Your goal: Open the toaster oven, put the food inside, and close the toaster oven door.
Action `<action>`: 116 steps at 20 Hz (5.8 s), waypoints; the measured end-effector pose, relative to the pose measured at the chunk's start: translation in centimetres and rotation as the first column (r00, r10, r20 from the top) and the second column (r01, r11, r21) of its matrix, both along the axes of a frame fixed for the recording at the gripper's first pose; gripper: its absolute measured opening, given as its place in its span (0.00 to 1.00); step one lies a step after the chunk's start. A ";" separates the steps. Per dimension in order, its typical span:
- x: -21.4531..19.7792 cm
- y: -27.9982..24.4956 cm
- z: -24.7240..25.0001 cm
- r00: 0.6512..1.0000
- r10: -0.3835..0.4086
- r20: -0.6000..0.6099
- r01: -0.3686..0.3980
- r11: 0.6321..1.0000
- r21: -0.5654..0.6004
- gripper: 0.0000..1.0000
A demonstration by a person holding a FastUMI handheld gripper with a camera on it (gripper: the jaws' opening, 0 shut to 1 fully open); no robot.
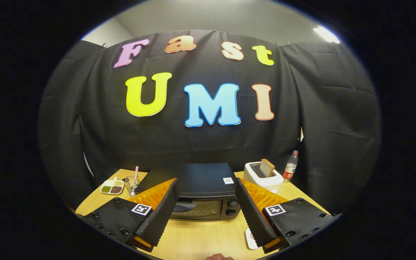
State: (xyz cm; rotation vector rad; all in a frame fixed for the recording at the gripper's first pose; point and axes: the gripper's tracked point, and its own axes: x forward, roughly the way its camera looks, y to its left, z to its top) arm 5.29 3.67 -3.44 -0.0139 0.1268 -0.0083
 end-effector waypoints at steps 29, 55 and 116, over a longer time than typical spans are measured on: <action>9.8 6.8 -13.3 0.956 0.054 -0.289 -0.057 0.998 -0.003 0.98; -0.5 6.5 -19.6 0.893 0.101 -0.440 -0.133 0.990 -0.043 0.96; -3.0 -27.8 -31.6 0.427 0.120 -0.896 -0.119 0.990 0.075 0.45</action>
